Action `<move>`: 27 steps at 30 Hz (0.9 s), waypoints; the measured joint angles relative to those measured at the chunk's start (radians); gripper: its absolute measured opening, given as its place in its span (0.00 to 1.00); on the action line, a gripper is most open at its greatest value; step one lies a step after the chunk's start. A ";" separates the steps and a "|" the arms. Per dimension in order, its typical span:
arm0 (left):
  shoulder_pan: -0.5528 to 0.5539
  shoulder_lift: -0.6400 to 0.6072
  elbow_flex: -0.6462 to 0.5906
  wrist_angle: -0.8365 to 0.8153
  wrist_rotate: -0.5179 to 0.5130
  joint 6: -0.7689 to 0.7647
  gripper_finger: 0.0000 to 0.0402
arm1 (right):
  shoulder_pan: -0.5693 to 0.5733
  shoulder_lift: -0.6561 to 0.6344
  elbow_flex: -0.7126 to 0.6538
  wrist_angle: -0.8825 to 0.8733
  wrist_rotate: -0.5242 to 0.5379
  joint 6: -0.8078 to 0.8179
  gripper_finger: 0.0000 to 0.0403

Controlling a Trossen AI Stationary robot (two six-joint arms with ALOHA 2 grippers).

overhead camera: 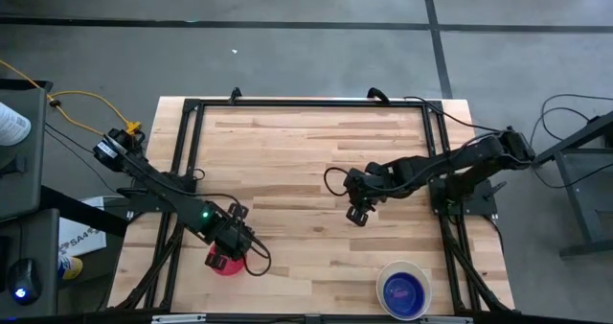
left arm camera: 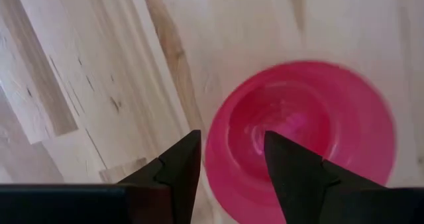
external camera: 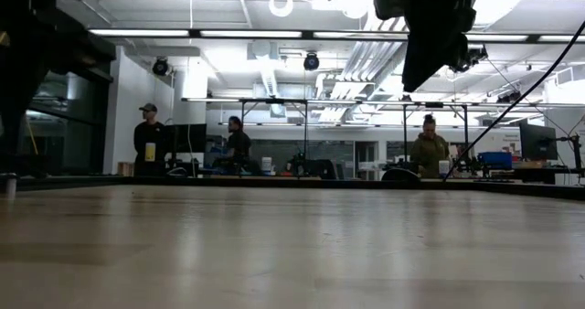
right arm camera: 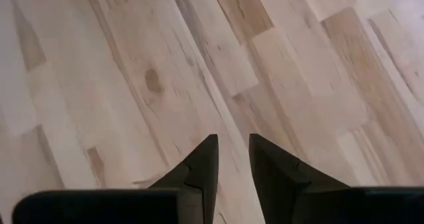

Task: Nest bowls inside each other
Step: Stack the red bowl on the purple bowl

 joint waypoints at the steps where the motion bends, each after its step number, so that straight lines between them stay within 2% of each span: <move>1: 0.000 0.000 -0.007 0.000 0.006 0.008 0.41 | 0.000 0.000 0.000 0.004 0.000 0.009 0.19; 10: 0.000 0.000 -0.027 -0.015 0.044 0.123 0.41 | 0.000 0.000 0.000 0.056 -0.009 0.044 0.19; 17: 0.001 0.000 -0.027 -0.013 -0.013 0.229 0.41 | 0.003 0.000 0.000 0.137 -0.084 0.070 0.19; 27: 0.001 0.000 -0.028 0.038 -0.016 0.315 0.41 | 0.050 0.000 0.000 0.185 -0.107 0.125 0.19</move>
